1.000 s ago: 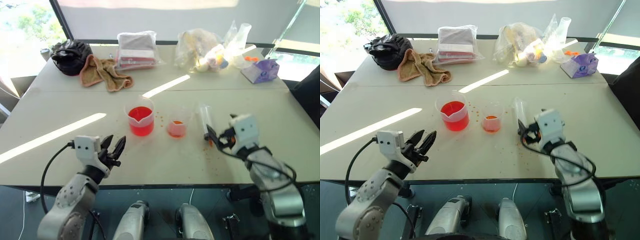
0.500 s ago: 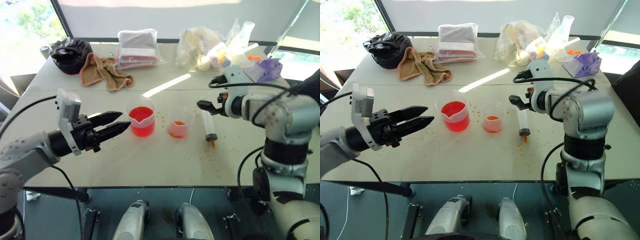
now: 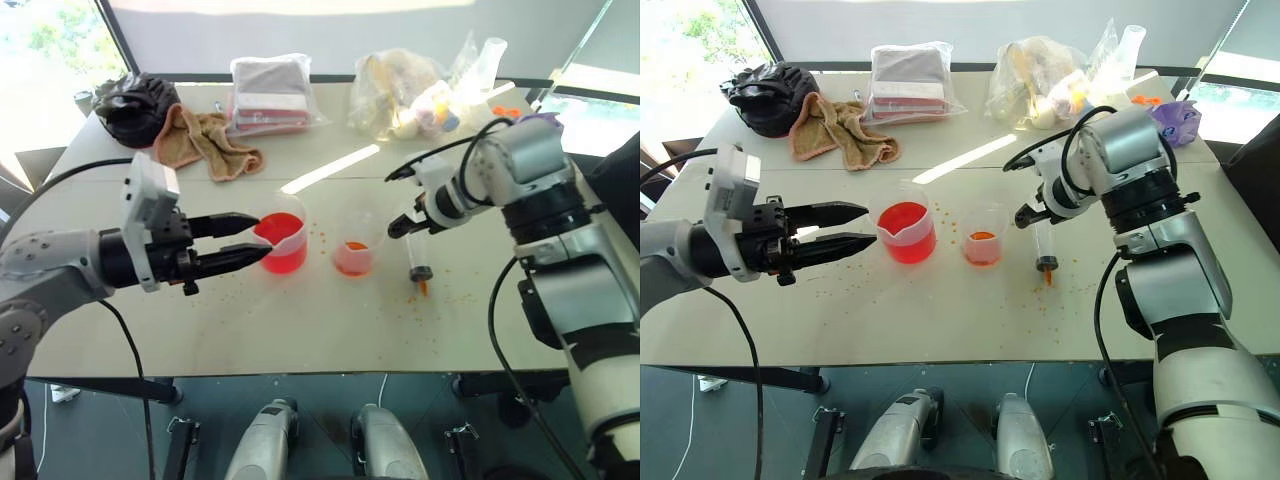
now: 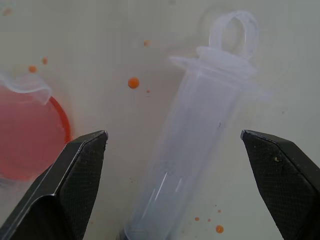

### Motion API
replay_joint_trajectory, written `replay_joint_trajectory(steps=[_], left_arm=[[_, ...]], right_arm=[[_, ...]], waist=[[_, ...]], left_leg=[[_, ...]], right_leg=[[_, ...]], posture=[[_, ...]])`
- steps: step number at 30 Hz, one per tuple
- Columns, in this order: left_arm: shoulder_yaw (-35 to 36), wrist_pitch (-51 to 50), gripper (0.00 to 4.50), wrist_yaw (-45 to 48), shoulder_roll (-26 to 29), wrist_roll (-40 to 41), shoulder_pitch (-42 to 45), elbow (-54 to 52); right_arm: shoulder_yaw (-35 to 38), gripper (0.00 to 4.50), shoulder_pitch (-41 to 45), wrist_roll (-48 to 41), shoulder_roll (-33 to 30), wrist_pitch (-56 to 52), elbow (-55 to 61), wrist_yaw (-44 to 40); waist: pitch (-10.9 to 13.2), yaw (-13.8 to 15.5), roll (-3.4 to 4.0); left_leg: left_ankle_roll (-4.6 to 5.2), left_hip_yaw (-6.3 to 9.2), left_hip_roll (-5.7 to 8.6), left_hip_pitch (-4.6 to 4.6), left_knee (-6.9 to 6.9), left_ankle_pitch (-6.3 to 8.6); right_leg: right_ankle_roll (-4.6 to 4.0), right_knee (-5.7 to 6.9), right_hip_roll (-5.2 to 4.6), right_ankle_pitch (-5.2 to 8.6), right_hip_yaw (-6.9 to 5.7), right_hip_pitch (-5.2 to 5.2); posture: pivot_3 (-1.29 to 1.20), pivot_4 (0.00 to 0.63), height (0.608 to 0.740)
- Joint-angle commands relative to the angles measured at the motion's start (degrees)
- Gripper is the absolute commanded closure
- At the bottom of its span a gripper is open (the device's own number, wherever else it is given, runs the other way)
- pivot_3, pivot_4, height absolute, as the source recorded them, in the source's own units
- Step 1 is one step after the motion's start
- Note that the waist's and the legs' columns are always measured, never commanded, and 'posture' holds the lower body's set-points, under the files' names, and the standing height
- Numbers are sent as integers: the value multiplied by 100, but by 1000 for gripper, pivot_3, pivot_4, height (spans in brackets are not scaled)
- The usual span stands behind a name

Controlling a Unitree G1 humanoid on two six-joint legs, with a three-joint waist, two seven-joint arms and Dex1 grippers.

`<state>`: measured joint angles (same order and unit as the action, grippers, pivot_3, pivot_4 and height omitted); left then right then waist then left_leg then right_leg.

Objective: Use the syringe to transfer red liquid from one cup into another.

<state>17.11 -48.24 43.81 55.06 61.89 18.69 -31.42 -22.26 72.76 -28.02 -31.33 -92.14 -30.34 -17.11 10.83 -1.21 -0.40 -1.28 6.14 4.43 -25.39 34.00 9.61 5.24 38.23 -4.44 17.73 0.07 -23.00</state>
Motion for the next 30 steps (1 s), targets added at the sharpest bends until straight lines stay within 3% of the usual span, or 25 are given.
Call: replay_joint_trajectory(steps=[1, 3, 10, 16, 20, 25, 28, 30], left_arm=[[129, 144, 2004, 61, 76, -112, 26, -142], [192, 133, 2004, 24, 63, -98, -12, -202], [284, 152, 2004, -128, 23, -185, -61, -268], [585, 118, 2004, -207, 90, -152, -14, -32], [887, -4, 2004, -354, 126, 128, 313, 363], [805, -50, 2004, -116, 315, 65, 638, 838], [633, 33, 2004, 82, 411, -165, 833, 1154], [520, 114, 2004, 255, 482, -370, 903, 1262]], right_arm=[[-28, 22, 220, 412, 134, 2, -264, -6], [-43, 22, 208, 622, 215, 158, -527, -43], [-69, 3032, 181, 1102, 411, 537, -1027, -333], [571, 3098, 197, 1339, 326, 896, -768, -204], [1509, 3098, 26, 1628, 154, 2426, 100, 387], [2397, 3098, -164, 1438, 350, 4331, 792, 239], [3422, 3098, 71, 446, 1017, 5202, 1133, -141], [3682, 3098, -60, -265, 1538, 5461, 1714, -691]], waist=[[0, 0, 0], [0, 0, 0], [-1, 0, -1], [0, 2, 0], [0, 8, 1], [0, -3, -1], [0, -79, -1], [1, -147, 0]], left_leg=[[0, 0, 0, 0, 0, 0], [0, 0, 0, 0, 0, 0], [-1, 0, 0, 1, 1, -1], [-3, 0, 0, 2, 8, -1], [-4, -2, 0, -4, 6, -2], [-5, -6, 0, -5, 7, -3], [-6, -12, -5, 0, 6, -4], [-8, -10, -10, 1, 6, -5]], right_leg=[[0, 0, 0, 0, 0, 0], [0, 0, 1, 0, 0, 0], [3, 4, 2, -2, 0, -1], [4, 11, 3, -2, 0, -1], [5, 20, 4, -3, -1, -14], [8, 23, 7, -4, -1, -14], [10, 32, 14, -5, 6, -16], [10, 41, 18, -5, 6, -17]], posture=[[0, 150, 736], [0, 150, 736], [0, 150, 736], [0, 150, 736], [0, 150, 736], [0, 150, 736], [0, 150, 736], [0, 150, 736]])
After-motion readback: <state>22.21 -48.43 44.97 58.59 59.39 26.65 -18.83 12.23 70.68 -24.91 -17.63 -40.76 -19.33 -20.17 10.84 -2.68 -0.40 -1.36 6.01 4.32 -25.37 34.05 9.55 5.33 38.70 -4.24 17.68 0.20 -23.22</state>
